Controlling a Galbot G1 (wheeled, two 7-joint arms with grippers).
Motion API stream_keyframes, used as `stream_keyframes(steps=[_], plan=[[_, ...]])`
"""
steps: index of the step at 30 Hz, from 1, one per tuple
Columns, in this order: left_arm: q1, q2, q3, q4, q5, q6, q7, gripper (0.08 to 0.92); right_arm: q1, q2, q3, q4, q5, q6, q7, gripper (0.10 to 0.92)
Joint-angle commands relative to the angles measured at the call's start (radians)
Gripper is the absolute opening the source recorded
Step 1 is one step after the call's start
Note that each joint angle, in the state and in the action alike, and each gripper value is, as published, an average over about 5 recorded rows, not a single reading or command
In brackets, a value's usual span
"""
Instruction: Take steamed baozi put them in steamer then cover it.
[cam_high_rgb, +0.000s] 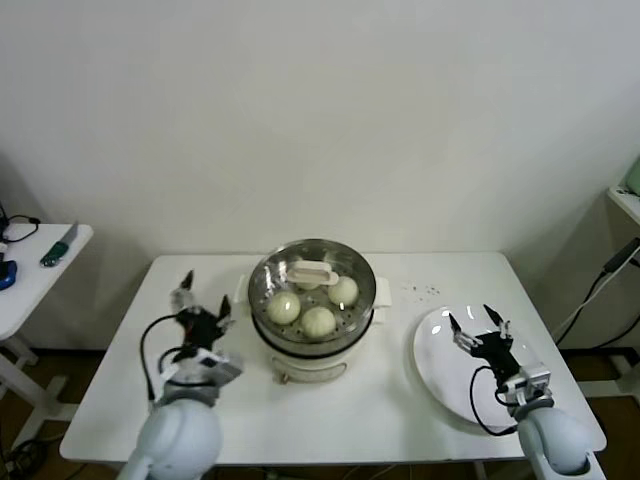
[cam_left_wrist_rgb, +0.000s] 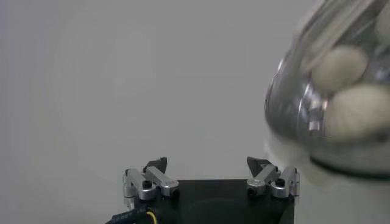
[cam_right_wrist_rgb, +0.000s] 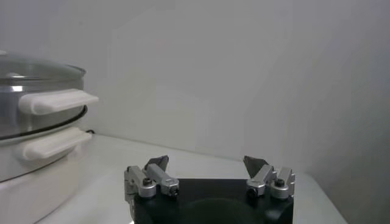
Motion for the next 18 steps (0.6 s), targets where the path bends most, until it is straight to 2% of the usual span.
stream_keyframes(steps=[1,7,18], plan=[[0.277,-0.071,-0.444,0.058,-0.704,-0.867,-0.102,0.823,-0.007,0.008,-0.002,0.001,0.017,0.011,-0.013,0.823],[0.285,-0.14,-0.485,0.183,-0.893,-0.916,-0.083,0.823,-0.017,0.012,-0.001,0.006,0.018,0.034,-0.026,0.823],[0.29,-0.173,-0.48,0.267,-0.865,-0.926,-0.03,0.823,-0.042,0.021,0.003,0.008,0.017,0.077,-0.045,0.823]])
